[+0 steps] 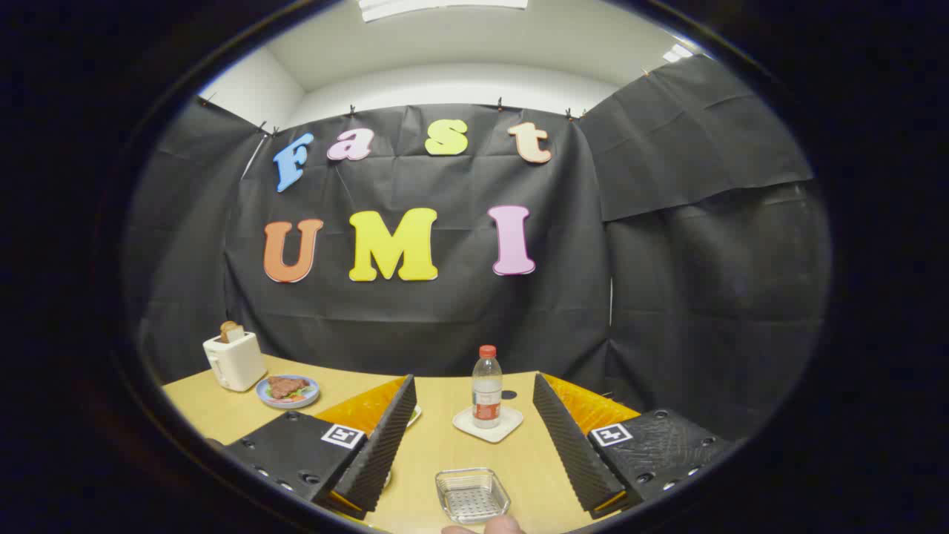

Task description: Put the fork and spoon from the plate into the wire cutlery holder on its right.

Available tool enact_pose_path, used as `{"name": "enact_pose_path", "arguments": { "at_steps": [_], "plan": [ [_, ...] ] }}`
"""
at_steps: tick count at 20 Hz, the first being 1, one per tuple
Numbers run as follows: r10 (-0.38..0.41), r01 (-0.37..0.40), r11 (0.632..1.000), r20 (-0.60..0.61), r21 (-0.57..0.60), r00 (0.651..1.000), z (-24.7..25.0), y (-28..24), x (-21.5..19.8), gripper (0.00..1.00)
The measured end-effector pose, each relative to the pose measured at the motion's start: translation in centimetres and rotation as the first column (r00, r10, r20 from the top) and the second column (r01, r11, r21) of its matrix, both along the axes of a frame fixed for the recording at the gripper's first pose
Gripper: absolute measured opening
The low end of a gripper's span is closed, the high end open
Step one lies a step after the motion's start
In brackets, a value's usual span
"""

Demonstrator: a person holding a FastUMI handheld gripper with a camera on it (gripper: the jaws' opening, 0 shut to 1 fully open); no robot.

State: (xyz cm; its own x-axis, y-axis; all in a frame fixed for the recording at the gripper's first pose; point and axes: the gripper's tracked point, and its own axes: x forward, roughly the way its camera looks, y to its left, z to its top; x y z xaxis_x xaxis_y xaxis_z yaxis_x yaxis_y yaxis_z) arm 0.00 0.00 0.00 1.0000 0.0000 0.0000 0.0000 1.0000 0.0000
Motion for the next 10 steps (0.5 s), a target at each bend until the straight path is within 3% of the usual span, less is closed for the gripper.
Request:
{"name": "enact_pose_path", "arguments": {
  "at_steps": [10],
  "plan": [
    [0.039, -0.04, 0.999, -0.018, -0.019, 0.999, -0.8, 2.7, 0.7, 0.95]
  ]
}}
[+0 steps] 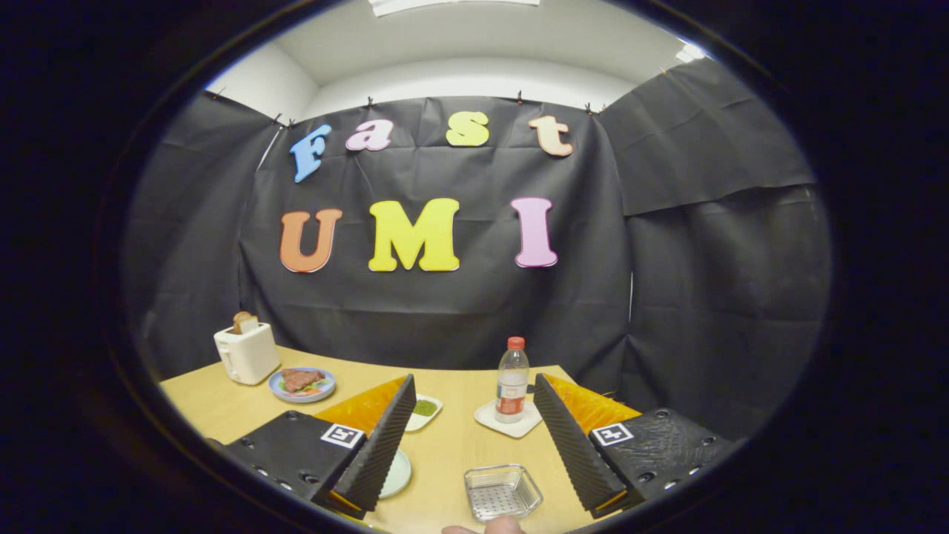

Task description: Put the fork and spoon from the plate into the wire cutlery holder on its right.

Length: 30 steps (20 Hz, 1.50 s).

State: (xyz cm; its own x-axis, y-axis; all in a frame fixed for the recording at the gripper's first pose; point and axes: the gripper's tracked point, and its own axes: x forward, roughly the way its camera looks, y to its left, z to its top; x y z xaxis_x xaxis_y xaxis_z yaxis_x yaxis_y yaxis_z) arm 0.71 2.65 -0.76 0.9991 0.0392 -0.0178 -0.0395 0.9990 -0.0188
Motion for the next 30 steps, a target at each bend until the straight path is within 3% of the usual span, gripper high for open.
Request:
{"name": "enact_pose_path", "arguments": {
  "at_steps": [16, 30],
  "plan": [
    [0.006, -0.006, 1.0, -0.029, -0.013, 1.0, -0.3, 0.4, -0.2, 0.95],
    [0.098, -0.096, 0.995, -0.168, 0.021, 0.981, -0.8, 6.6, 0.3, 0.95]
  ]
}}
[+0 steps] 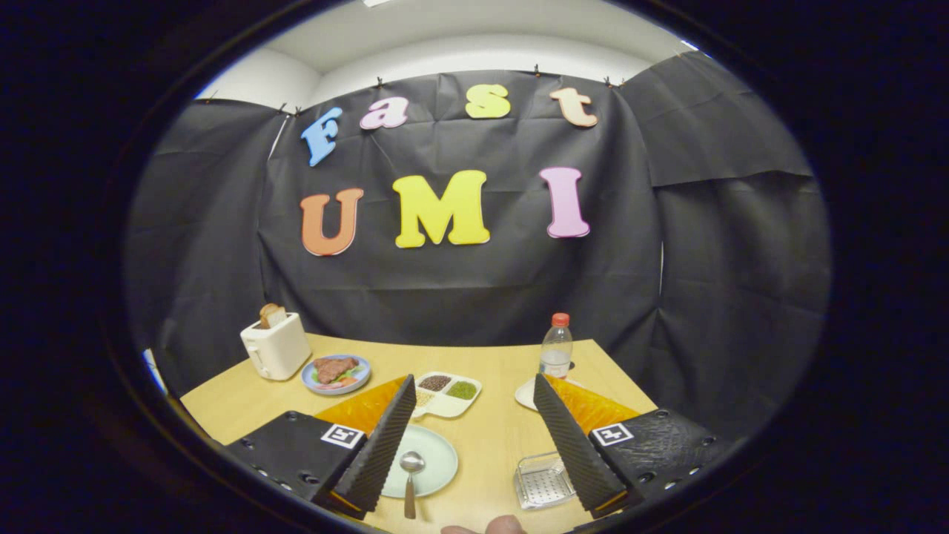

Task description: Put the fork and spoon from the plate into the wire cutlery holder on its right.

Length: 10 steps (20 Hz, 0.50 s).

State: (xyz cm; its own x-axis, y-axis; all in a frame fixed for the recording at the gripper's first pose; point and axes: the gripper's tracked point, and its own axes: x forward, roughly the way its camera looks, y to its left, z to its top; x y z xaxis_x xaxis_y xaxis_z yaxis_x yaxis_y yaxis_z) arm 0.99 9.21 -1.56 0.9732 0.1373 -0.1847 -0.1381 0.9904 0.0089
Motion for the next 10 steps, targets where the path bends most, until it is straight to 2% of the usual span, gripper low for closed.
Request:
{"name": "enact_pose_path", "arguments": {
  "at_steps": [3, 6, 10],
  "plan": [
    [0.039, -0.039, 0.999, -0.097, 0.011, 0.995, -2.3, 2.5, -0.2, 0.95],
    [0.069, -0.087, 0.993, -0.203, -0.079, 0.977, -5.4, 3.8, -0.7, 0.95],
    [0.064, -0.123, 0.983, -0.376, -0.136, 0.925, -9.4, 4.8, -1.5, 0.96]
  ]
}}
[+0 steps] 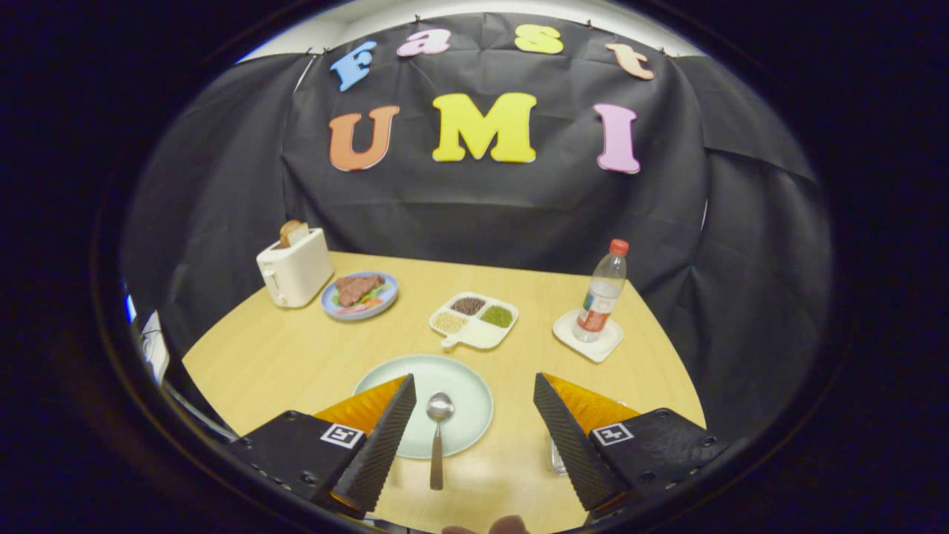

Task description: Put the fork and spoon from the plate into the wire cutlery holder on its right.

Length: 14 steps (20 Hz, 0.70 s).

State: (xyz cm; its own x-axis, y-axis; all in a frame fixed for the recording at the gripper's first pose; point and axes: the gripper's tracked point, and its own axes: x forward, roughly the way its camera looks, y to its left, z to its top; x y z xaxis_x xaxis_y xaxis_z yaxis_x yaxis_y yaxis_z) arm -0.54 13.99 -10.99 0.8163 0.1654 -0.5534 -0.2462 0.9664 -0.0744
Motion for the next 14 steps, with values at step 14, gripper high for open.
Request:
{"name": "enact_pose_path", "arguments": {
  "at_steps": [14],
  "plan": [
    [-0.024, -0.028, 0.989, -0.339, -0.147, 0.94, -10.8, -0.3, -2.7, 0.96]
  ]
}}
